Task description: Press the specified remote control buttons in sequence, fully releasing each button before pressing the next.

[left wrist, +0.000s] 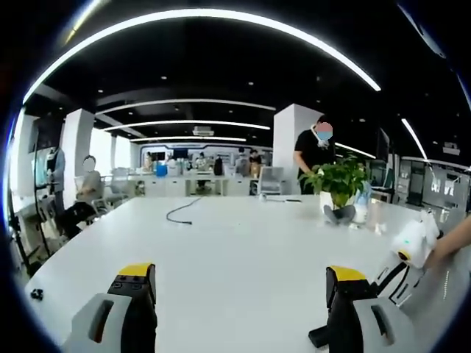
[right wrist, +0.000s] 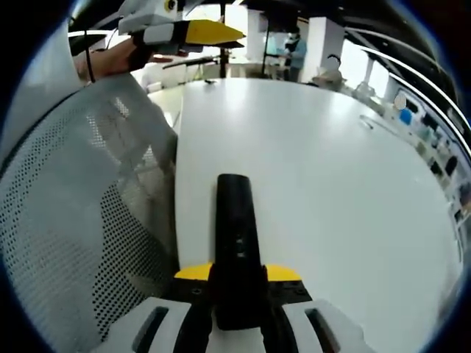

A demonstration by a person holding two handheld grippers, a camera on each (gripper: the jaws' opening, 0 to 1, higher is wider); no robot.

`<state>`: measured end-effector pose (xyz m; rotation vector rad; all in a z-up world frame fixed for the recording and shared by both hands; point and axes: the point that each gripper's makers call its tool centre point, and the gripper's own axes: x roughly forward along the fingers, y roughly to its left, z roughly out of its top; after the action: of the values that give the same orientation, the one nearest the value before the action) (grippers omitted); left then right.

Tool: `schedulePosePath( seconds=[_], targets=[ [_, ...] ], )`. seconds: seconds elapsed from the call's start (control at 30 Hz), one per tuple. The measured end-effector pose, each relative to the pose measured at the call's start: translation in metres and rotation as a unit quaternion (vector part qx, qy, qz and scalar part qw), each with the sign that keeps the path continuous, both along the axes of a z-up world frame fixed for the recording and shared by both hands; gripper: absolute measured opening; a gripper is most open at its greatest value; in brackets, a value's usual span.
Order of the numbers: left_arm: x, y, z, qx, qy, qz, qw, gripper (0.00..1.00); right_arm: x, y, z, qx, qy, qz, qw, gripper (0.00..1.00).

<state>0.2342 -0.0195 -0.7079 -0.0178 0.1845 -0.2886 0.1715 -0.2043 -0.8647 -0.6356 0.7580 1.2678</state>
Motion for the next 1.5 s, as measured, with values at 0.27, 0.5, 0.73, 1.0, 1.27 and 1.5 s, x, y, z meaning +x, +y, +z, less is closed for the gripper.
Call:
schedulePosePath(
  seconds=[0.27,0.5,0.73,1.0,1.27,1.5],
  targets=[
    [-0.001,-0.001,0.000,0.001,-0.004,-0.007,1.0000,1.00,0.006,0.000,0.000,-0.008,-0.002,0.012,0.9999,0.21],
    [-0.001,0.001,0.002,-0.008,-0.005,-0.002,1.0000,1.00,0.014,0.000,0.000,-0.012,-0.001,0.015,0.9998,0.21],
    [-0.002,0.002,0.002,-0.010,-0.005,0.001,0.9999,1.00,0.021,0.001,0.000,-0.012,0.002,0.012,0.9999,0.21],
    [-0.002,0.003,0.002,-0.011,-0.004,0.003,0.9999,1.00,0.032,0.002,-0.001,-0.015,0.003,0.015,0.9998,0.21],
    [-0.001,0.004,0.000,-0.013,-0.002,0.004,0.9999,1.00,0.039,0.002,-0.001,-0.018,0.006,0.016,0.9997,0.21],
    [-0.002,-0.003,0.002,-0.001,-0.009,-0.013,0.9999,1.00,0.045,0.002,-0.001,-0.020,0.006,0.008,0.9998,0.21]
  ],
)
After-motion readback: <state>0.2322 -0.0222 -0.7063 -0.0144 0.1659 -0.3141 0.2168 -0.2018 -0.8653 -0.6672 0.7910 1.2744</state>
